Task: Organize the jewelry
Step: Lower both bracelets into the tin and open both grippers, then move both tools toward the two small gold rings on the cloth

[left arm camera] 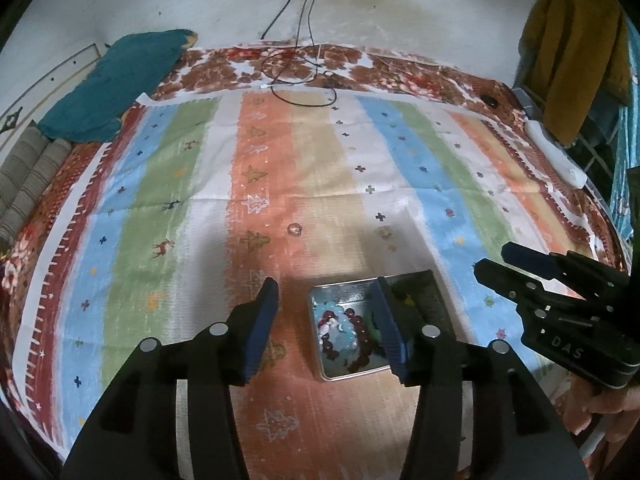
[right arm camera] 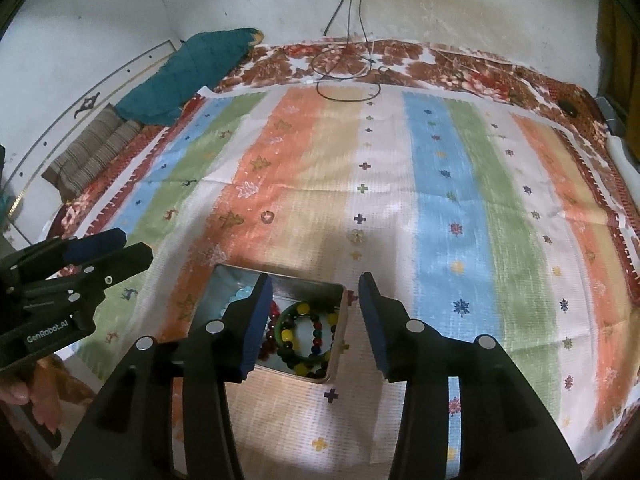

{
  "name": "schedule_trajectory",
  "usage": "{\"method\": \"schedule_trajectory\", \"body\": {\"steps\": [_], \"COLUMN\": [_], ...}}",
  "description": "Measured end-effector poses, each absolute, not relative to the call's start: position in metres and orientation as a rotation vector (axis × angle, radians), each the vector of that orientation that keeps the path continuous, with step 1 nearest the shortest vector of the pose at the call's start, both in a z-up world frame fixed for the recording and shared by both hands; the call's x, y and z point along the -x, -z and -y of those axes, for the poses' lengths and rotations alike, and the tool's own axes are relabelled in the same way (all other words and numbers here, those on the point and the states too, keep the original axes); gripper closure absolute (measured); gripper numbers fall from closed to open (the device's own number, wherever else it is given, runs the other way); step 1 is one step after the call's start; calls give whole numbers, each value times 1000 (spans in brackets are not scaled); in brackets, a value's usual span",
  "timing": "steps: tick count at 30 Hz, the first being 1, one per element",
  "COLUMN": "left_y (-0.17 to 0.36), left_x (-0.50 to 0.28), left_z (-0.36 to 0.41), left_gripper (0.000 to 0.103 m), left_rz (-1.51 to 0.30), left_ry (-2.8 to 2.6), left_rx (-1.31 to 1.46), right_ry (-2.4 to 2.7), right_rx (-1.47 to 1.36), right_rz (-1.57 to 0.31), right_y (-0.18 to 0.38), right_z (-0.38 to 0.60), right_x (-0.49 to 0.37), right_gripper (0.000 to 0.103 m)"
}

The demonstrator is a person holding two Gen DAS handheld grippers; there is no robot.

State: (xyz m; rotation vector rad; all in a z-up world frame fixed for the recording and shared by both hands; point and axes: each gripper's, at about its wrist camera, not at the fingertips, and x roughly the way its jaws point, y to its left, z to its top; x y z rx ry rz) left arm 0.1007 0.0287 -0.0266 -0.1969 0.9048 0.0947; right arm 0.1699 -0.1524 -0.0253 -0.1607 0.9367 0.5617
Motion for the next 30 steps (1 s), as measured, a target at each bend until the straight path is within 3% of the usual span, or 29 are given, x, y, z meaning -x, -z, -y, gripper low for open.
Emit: {"method": "schedule_trajectory", "body": {"steps": [10,20,30], "left_y": [28,36,52], "left_x": [-107,-134,-171], "left_z": [-32,-48,-55], "left_gripper": [38,32,31], "left_rz": [-913,-953,-1019], "left_ry": [-104,-164,-190], "left_rx": [188,190,163], "right_ry": [-556,-536,-511], "right_rx": [203,239,251], "right_rz": [-950,-983,-1045], "right_y": [29,38,54], "right_z": [144,131,124], "right_x": [-175,-196,-224], "right_gripper": [46,37,37]}}
